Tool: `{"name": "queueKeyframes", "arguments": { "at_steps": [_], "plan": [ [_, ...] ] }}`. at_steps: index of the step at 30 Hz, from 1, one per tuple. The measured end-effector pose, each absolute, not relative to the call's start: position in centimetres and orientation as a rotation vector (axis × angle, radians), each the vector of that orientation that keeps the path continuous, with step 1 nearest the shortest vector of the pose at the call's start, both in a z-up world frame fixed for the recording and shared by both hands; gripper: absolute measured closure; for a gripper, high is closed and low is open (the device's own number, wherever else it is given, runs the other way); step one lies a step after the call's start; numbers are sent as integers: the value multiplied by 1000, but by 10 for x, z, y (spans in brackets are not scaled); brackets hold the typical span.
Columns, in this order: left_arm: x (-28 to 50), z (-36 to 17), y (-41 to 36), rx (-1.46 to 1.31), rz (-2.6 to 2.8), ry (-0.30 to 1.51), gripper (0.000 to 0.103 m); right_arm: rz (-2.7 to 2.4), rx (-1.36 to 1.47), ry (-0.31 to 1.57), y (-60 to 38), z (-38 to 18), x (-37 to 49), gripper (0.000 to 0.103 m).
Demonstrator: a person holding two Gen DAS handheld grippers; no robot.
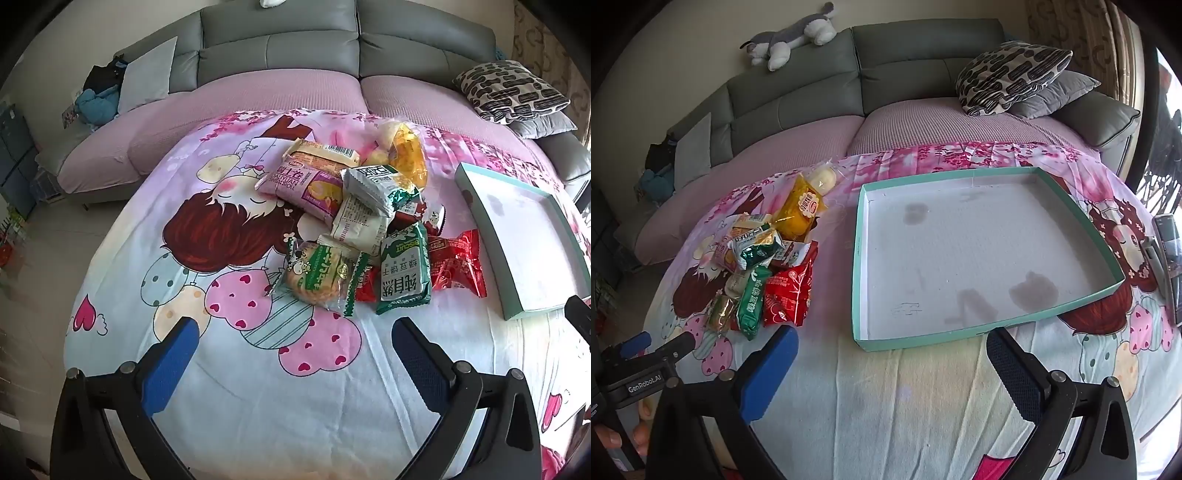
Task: Organize snacks
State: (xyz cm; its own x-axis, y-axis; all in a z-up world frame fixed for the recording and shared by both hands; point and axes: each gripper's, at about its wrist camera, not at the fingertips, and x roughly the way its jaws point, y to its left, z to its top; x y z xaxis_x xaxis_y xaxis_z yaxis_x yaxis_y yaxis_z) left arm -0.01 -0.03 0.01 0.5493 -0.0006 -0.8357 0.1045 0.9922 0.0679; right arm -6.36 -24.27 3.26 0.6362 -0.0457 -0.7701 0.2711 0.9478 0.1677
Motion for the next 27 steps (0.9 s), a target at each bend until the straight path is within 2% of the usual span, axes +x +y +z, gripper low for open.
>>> {"name": "queueKeyframes", "arguments": {
  "at_steps": [27],
  "plan": [
    [0,5,-5,115,-90,909,0,-181,268,868,-239,32,-63,0]
  ]
}}
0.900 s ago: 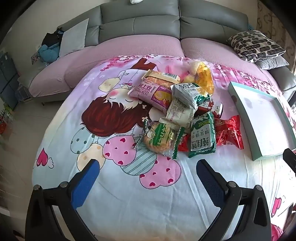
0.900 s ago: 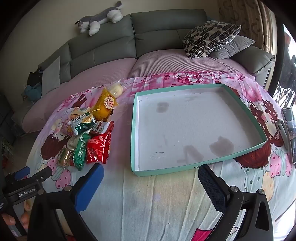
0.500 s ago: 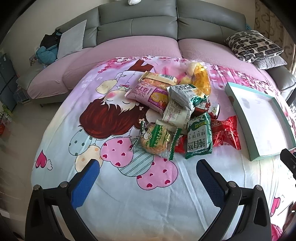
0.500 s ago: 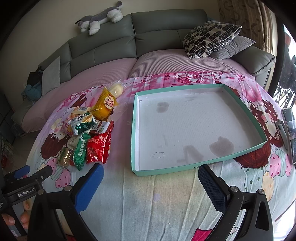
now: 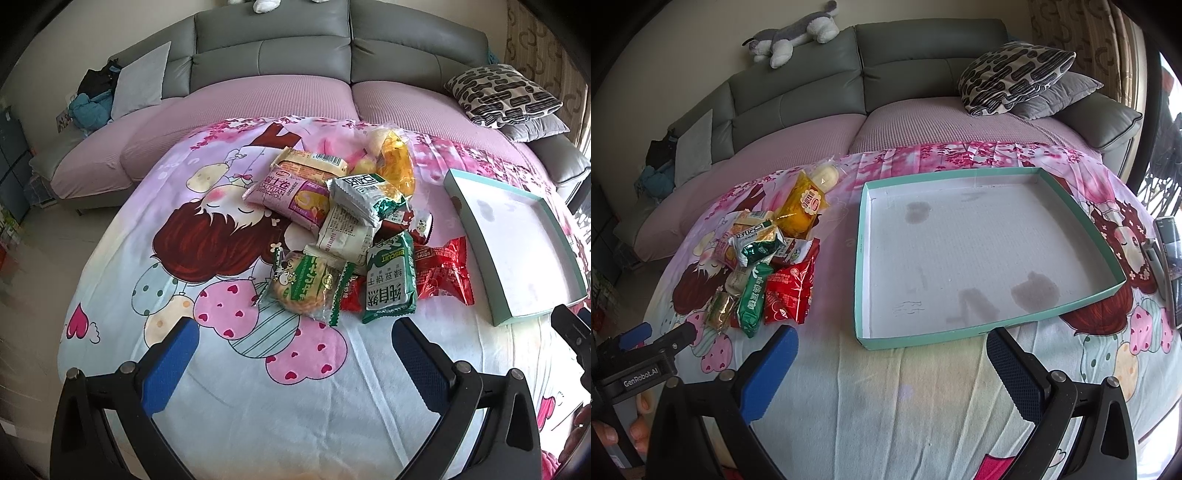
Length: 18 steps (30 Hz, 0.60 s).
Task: Organize snacks
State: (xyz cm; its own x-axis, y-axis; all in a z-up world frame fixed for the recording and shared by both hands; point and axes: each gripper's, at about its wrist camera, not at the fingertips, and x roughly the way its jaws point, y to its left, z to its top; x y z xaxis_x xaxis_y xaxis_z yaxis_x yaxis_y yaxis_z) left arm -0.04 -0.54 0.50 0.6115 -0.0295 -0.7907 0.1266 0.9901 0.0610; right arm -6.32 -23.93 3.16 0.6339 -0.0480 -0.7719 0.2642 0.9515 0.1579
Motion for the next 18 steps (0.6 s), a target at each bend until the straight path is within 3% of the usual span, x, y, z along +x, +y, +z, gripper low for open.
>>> {"name": "queueKeyframes", "arguments": {
  "at_steps": [18],
  "plan": [
    [4,3,-5,136,-111,912,0,-158,200,903,-220,28,-52,0]
  ]
}}
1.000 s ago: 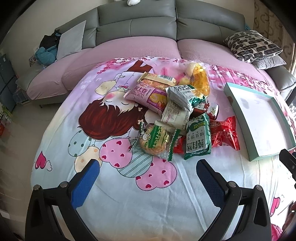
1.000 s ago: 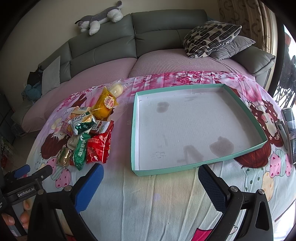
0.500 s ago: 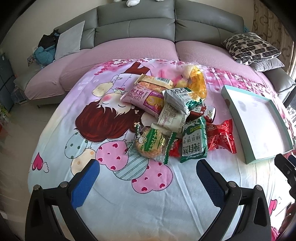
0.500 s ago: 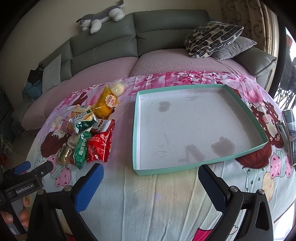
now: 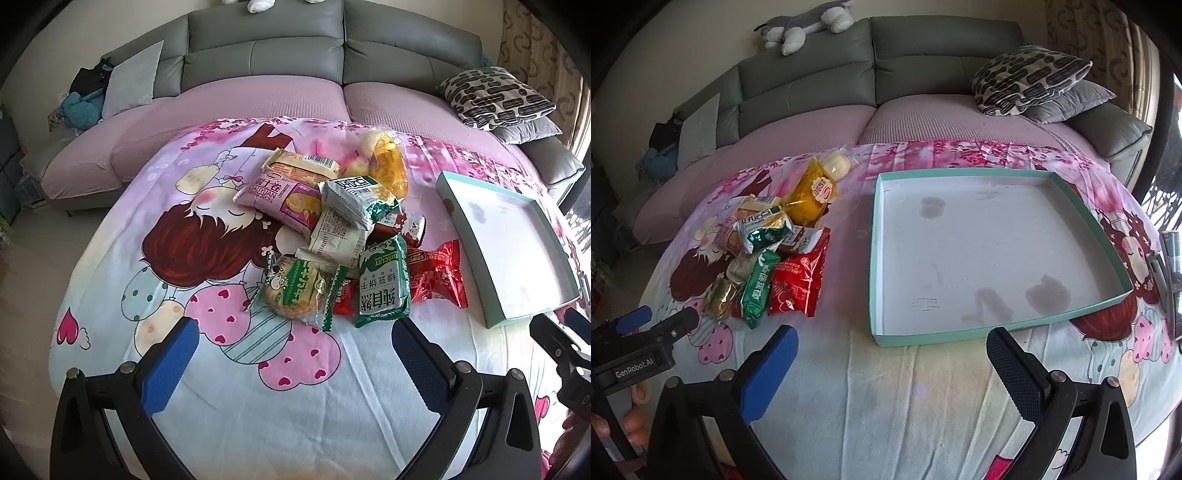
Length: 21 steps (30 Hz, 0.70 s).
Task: Organize snacks
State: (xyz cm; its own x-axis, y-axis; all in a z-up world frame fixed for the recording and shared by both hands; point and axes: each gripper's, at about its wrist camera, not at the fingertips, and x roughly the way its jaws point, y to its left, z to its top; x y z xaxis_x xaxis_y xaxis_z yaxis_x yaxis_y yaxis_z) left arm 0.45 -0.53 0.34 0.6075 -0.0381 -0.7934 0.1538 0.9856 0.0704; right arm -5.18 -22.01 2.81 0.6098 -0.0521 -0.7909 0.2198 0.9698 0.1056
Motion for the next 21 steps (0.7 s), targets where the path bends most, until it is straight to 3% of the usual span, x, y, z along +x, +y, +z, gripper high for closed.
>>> {"name": "queueKeyframes", "arguments": {
  "at_steps": [21],
  "plan": [
    [19,-19,87,-16,-32,903,0,-18,132,956,-161,17,-1,0]
  ]
}}
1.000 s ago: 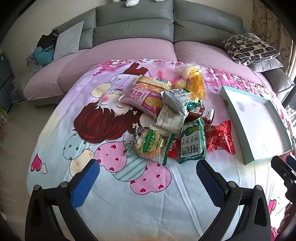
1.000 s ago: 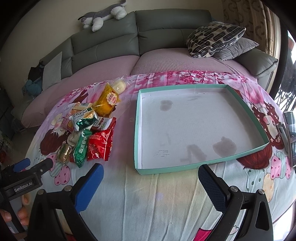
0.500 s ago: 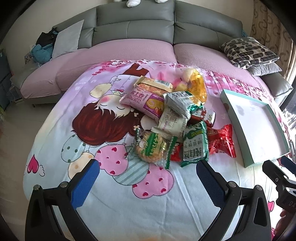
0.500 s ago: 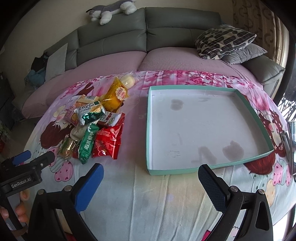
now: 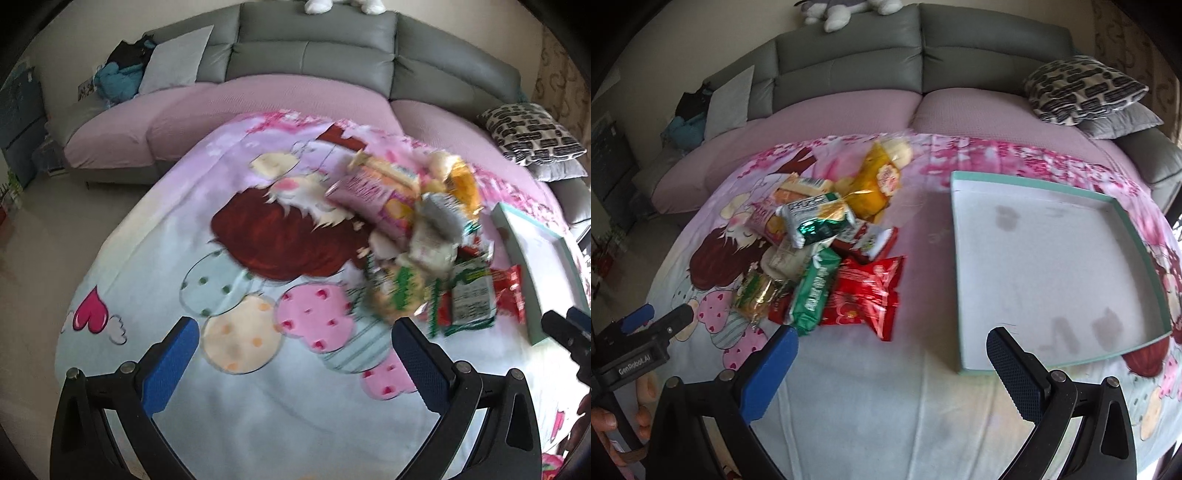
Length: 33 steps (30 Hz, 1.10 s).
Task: Organize snacks
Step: 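Grasp the round cookie with the left tool while the right tool grasps the red candy pack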
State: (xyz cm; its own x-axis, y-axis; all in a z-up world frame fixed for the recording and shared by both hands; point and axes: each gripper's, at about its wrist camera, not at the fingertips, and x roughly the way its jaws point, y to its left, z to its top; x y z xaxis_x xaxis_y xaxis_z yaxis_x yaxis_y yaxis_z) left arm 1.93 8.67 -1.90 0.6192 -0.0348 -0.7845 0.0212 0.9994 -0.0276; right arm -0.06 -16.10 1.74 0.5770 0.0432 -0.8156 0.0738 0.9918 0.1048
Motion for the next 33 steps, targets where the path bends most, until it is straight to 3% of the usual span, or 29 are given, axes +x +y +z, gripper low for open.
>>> {"name": "queueKeyframes", "arguments": {
  "at_steps": [12,18,21,33],
  "plan": [
    [29,-56,95,-40,-65,1034,4,22,115,1030,-143,-6,29,0],
    [25,-59,97,-16,-86,1018,7,20,99,1037,-140,-11,40,0],
    [21,-60,98,10,-83,1015,15,24,89,1040,-138,-10,44,0],
    [22,-55,94,-1,-133,993,15,43,118,1026,-148,-11,55,0]
  ]
}}
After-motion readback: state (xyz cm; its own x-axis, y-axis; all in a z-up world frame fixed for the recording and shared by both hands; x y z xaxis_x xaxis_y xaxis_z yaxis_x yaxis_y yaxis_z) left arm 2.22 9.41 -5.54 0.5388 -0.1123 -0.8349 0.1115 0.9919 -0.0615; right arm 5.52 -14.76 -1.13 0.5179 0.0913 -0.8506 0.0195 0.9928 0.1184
